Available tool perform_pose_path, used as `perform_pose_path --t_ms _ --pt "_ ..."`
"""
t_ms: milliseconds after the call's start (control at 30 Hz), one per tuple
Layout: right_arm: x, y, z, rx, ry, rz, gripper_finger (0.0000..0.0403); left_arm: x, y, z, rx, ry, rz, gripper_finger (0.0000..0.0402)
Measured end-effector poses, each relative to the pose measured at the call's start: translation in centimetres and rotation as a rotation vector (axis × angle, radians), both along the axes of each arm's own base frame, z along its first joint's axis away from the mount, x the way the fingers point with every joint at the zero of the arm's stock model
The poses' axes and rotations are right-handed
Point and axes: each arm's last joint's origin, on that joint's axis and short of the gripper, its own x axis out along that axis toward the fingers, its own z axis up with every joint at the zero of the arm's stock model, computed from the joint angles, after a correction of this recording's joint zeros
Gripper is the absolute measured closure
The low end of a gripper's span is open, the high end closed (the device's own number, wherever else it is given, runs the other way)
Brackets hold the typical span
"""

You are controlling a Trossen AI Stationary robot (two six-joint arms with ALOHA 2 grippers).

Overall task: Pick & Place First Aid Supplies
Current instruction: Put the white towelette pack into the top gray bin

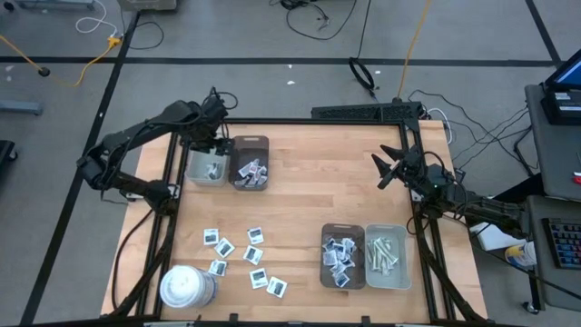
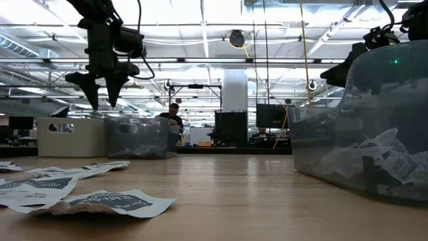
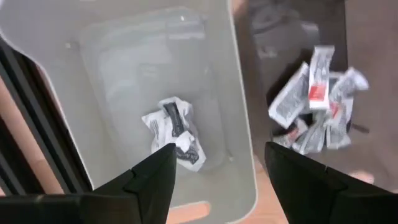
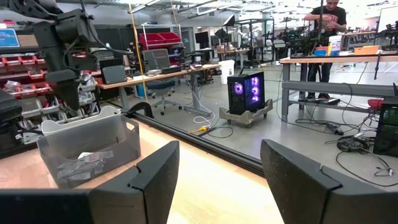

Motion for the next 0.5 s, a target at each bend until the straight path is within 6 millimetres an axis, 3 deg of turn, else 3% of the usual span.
perform_pose_path --t_ms 233,500 --pt "0.0 0.0 0.0 0.000 0.000 0.000 0.0181 2.8 -2.4 -0.3 -0.008 -0.050 -0.303 0.0151" --pt "0.0 0.0 0.0 0.000 0.000 0.000 0.0182 5.6 -8.1 -0.3 -0.003 -0.051 -0.725 0.0151"
